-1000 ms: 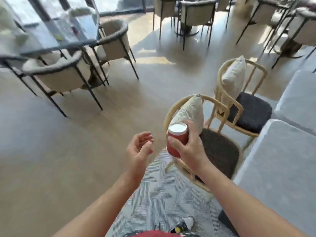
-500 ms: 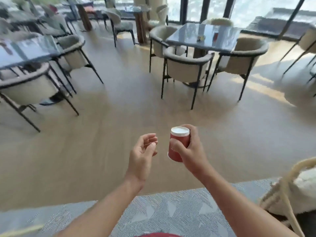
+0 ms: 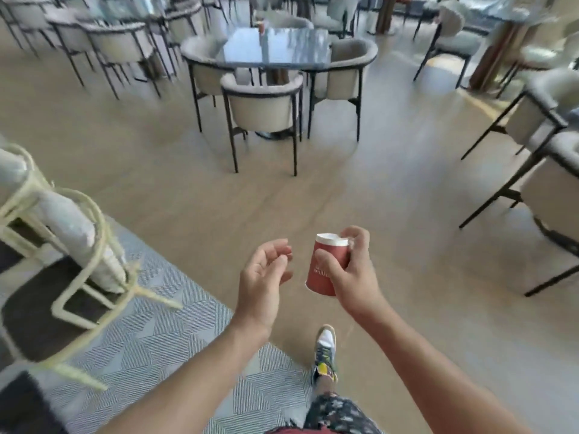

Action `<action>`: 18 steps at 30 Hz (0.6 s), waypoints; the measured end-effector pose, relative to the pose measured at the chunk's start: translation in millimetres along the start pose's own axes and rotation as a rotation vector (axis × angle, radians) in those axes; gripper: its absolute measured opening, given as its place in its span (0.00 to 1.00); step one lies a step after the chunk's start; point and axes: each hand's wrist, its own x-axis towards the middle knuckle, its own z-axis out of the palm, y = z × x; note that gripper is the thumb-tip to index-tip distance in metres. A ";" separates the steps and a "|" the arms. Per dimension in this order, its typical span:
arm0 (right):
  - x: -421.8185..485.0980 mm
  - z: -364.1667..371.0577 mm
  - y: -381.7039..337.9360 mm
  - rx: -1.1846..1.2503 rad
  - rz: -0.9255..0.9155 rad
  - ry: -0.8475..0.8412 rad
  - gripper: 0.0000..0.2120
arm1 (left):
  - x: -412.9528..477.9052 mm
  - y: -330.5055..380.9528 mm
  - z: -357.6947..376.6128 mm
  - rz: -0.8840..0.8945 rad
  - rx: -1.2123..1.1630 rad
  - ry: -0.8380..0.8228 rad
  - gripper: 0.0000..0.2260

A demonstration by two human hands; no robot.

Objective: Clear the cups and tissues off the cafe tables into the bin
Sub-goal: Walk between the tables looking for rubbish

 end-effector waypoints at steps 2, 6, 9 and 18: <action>46.1 22.8 -0.2 0.024 -0.002 -0.085 0.20 | 39.7 3.9 -8.3 0.032 0.000 0.080 0.08; 146.9 63.6 -3.2 0.072 -0.018 -0.225 0.18 | 122.2 20.0 -16.3 0.073 0.014 0.243 0.11; 217.4 88.8 -13.3 0.090 -0.026 -0.325 0.18 | 179.0 39.2 -19.5 0.099 0.022 0.334 0.09; 373.9 173.2 -36.2 0.072 -0.098 -0.529 0.16 | 311.5 64.2 -42.2 0.114 -0.011 0.589 0.09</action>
